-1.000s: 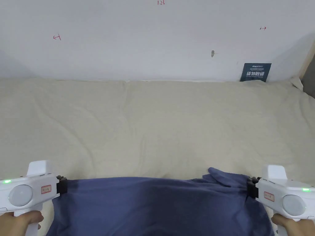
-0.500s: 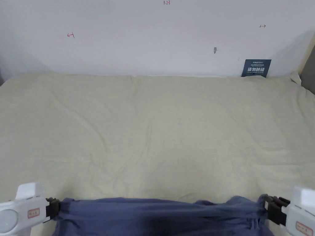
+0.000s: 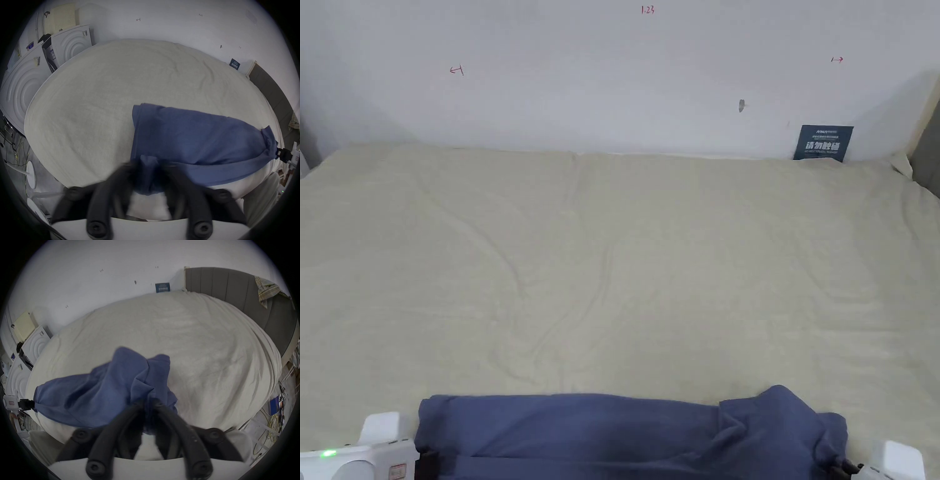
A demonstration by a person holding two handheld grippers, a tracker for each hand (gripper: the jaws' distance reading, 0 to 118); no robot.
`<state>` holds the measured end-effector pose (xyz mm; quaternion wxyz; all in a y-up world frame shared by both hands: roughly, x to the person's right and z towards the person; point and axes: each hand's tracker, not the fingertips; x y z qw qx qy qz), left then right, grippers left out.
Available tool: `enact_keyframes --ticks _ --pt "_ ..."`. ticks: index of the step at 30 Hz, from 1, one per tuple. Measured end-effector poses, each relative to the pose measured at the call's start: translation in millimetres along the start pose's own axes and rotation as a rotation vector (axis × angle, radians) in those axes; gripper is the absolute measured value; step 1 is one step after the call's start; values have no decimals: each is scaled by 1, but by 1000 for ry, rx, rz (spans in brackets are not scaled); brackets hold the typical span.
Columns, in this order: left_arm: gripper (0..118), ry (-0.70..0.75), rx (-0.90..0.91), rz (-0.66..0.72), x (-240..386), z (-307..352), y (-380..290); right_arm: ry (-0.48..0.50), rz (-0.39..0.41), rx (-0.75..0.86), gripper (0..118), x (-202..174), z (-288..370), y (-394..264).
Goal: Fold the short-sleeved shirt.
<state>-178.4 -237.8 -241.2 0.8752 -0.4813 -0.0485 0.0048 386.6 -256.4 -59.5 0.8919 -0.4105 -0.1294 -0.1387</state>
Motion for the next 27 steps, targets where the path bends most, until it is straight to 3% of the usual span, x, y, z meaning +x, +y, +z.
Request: enact_keyframes --ticks 1,2,3,5,6,7,10,11,13,14,15,18,20,22,23,24,25,27 --pt "57 -8 9 6 1 6 1 -5 12 44 24 -1 7 2" --pt "91 -18 20 20 3 13 6 -9 26 79 45 -1 13 4" --pt "106 -54 67 36 6 24 11 0 40 115 63 -46 47 21" --pt "108 -102 191 30 15 49 21 21 63 207 93 -70 75 36" --pt "108 -106 246 19 21 62 29 24 71 259 99 -86 91 43" --pt "108 -112 297 5 28 74 37 30 83 312 100 -73 87 68" --pt "108 -127 491 -59 53 113 56 43 129 475 100 -105 122 95" --pt "108 -123 548 -70 61 123 61 43 138 522 100 -96 115 105" --pt "108 -105 658 -87 78 141 69 45 157 615 100 -112 132 120" --pt "108 -100 695 -92 83 146 72 43 161 646 101 -89 110 103" --pt "108 -92 739 -99 89 151 74 39 169 700 101 -111 131 110" --pt "108 -81 812 -118 102 157 77 6 210 787 101 -105 124 103" --pt "102 -65 844 -134 109 159 76 -12 241 805 101 -137 148 107" --pt "81 -65 867 -124 115 162 74 0 247 806 89 -144 156 119" --pt "49 -83 870 -117 115 163 73 1 248 811 71 -158 163 122" --pt "23 -123 874 -115 115 164 72 10 253 821 36 -159 164 122" --pt "4 -145 868 -121 115 162 73 5 254 829 10 -160 165 121" --pt "0 -127 869 -126 120 161 70 -27 267 837 2 -160 160 116"
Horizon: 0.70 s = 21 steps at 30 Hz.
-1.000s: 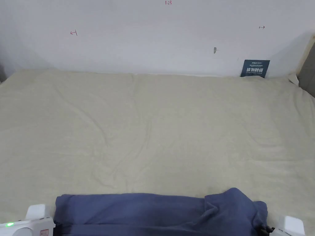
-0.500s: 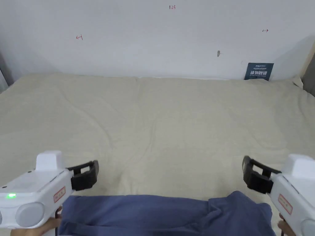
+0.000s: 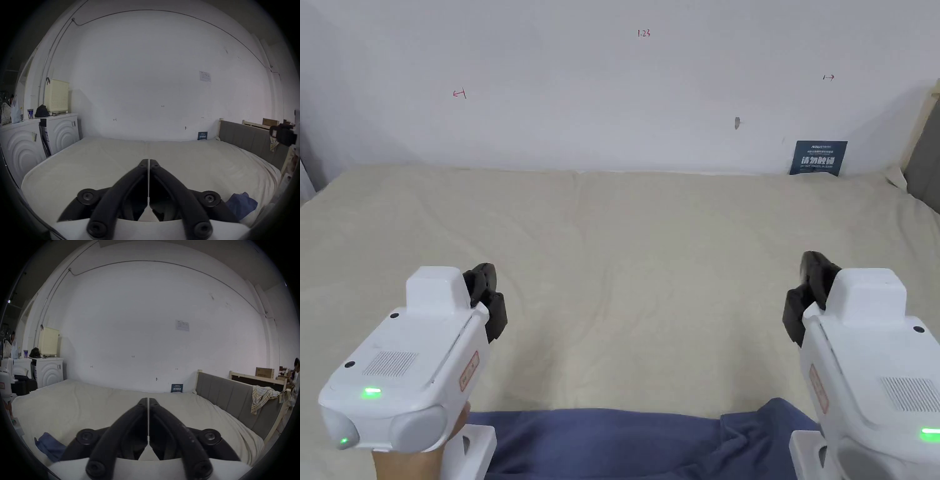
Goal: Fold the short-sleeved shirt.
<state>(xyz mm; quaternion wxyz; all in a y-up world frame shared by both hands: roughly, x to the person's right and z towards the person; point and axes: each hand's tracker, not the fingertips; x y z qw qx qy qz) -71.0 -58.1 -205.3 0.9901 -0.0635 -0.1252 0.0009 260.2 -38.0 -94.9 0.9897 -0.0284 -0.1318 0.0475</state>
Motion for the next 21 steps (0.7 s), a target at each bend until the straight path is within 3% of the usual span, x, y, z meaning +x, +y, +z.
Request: enact_keyframes --ticks 9,16,21 --pt "0 -11 -64 35 -10 -2 0 26 -8 -13 1 -1 -3 -5" --pt "0 -197 -366 436 -92 -20 -17 41 9 -40 1 -10 -7 -10" --pt "0 -223 -558 557 -150 -27 -52 55 23 -64 1 -20 -13 -15"
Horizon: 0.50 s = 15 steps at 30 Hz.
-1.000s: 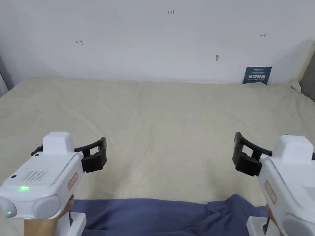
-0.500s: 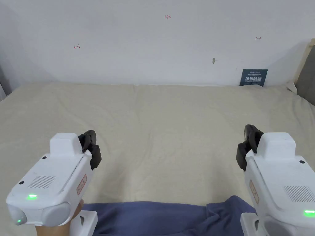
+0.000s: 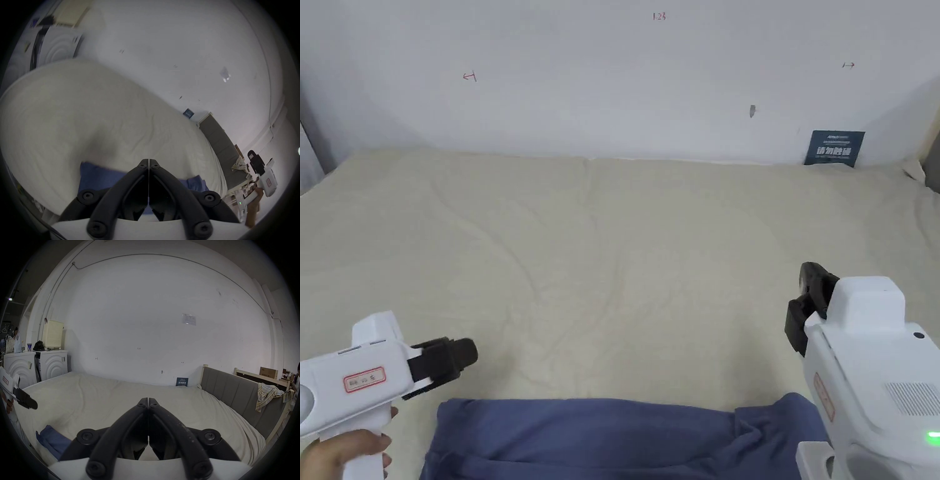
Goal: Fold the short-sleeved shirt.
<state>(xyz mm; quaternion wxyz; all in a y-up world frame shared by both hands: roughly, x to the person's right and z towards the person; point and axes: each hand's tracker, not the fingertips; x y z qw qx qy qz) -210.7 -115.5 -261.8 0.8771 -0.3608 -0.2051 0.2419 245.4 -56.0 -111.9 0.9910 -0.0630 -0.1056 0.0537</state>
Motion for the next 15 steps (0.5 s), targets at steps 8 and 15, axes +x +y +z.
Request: enact_keyframes --ticks 8,15 --pt "37 35 -202 93 -84 -12 -15 17 20 -43 2 -19 -11 -7" --pt "108 69 -259 181 -124 -44 -23 23 43 -94 2 -17 -11 -10"
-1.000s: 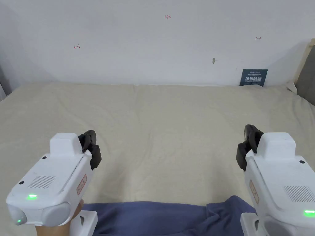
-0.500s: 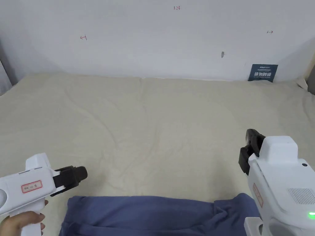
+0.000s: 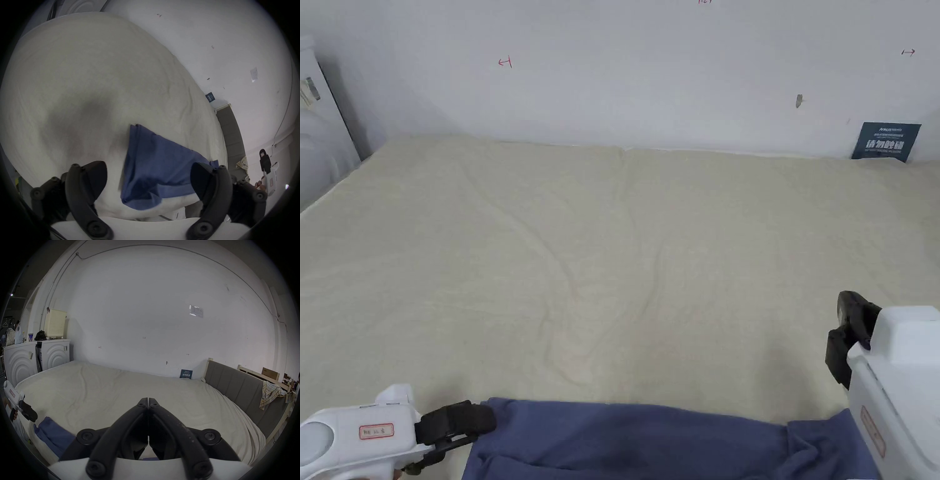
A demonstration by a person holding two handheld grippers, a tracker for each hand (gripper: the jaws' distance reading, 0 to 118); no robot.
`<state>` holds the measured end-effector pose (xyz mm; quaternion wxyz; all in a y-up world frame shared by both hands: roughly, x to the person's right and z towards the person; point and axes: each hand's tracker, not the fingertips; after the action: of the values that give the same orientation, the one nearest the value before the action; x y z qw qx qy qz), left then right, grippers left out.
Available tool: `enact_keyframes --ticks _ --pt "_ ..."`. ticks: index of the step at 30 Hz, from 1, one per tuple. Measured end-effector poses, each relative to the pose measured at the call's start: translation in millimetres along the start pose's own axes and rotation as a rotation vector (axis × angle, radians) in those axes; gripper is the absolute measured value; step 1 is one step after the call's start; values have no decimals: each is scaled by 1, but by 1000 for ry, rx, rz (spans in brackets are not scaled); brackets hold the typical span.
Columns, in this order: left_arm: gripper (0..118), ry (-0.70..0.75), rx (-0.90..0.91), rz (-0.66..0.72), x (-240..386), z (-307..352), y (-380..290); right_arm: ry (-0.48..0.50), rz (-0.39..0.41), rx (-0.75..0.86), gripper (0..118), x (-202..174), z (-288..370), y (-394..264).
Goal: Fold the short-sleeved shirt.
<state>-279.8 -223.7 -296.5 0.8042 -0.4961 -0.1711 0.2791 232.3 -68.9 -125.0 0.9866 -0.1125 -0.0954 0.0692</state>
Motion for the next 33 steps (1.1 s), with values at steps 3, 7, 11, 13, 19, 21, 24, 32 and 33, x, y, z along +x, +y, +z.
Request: enact_keyframes --ticks 3,7,11,13,19,21,24,32,33 --pt "102 4 -7 17 -7 -13 4 -3 7 -21 2 -4 -4 -2" --pt "81 -4 -78 14 -4 -33 1 -8 16 -45 2 -10 -14 -5" --pt "81 22 -70 -94 10 -35 -4 -19 14 -56 2 -4 -32 -19" --pt "75 43 -88 -145 16 -39 -6 -22 9 -60 2 -5 -29 -15" --pt "9 147 -60 -251 11 -43 -4 -26 -27 -68 2 5 -33 -22" --pt "7 103 -61 -184 11 -44 -3 -24 -30 -70 2 1 -31 -21" --pt "7 125 -30 -223 18 -40 -4 -23 -30 -69 2 4 -31 -21" --pt "6 148 75 -224 35 13 14 -21 -37 -34 2 9 -25 -8" --pt "6 174 95 -236 38 22 13 -19 -39 -28 2 8 -24 -6"
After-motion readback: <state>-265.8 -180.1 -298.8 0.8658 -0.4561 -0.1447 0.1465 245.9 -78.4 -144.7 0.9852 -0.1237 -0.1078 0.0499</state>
